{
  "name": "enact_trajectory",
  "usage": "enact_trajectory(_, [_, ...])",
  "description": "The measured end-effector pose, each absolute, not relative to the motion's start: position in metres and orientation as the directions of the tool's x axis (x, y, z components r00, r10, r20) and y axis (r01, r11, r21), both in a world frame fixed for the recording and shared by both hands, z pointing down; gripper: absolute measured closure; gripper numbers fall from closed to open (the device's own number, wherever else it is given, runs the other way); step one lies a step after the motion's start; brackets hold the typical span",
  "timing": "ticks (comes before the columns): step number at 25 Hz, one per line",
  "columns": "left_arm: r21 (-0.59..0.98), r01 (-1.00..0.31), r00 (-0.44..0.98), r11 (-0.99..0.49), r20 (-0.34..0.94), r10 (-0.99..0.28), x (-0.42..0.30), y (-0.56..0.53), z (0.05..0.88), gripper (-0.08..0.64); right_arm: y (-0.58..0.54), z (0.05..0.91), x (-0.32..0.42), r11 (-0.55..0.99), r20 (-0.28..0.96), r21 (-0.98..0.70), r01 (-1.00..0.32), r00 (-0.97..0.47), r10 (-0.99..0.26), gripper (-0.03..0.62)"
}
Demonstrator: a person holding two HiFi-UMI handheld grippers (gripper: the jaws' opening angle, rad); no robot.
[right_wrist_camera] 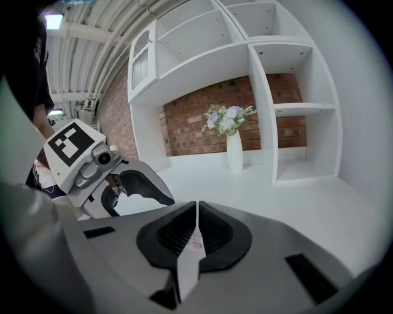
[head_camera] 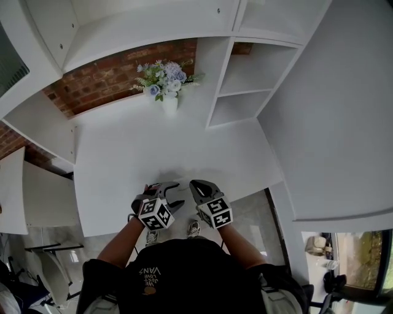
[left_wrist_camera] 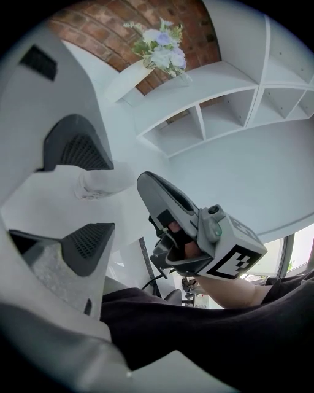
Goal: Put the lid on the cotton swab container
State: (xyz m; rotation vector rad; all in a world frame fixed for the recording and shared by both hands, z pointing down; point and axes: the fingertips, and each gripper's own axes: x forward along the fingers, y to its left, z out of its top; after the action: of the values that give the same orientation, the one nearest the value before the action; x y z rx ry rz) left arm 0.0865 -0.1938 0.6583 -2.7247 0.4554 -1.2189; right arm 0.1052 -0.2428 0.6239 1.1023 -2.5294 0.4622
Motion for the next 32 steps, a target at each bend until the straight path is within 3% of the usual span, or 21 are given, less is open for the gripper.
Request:
enact_trajectory(12, [-0.145,-0.387,0.670,-0.910,0.634,-0.386,0.085,-0.204,0.644,0.322,-0.238,0.633,0.097,0.654,0.453,-0.157,-0.740,-0.642,-0.618,0.591])
enact_trajectory(15, [-0.092,-0.466,0.693,-0.880,0.581,-0.427,0.082,-0.212,0.638,0.350,-0.238,0.635,0.098,0.645,0.454,-0.164,-0.746,-0.638,-0.622,0.592])
enact_trajectory(20, [-0.003,-0.614,0.676,-0.789,0.514,-0.528,0.067,-0.230,0.619,0.506,-0.238,0.634,0.098,0.643,0.456,-0.157,-0.749,-0.633,-0.626,0.592])
enact_trajectory(22, [0.021,-0.632,0.676,-0.775,0.504,-0.538,0.065,-0.232,0.618,0.534,-0.239,0.634,0.098,0.644,0.455,-0.158,-0.749,-0.634,-0.626,0.592])
enact_trajectory(32, [0.075,-0.627,0.686,-0.775,0.525,-0.504,0.066,-0.229,0.635,0.552,-0.239,0.634,0.097,0.636,0.460,-0.159,-0.755,-0.627,-0.629,0.592])
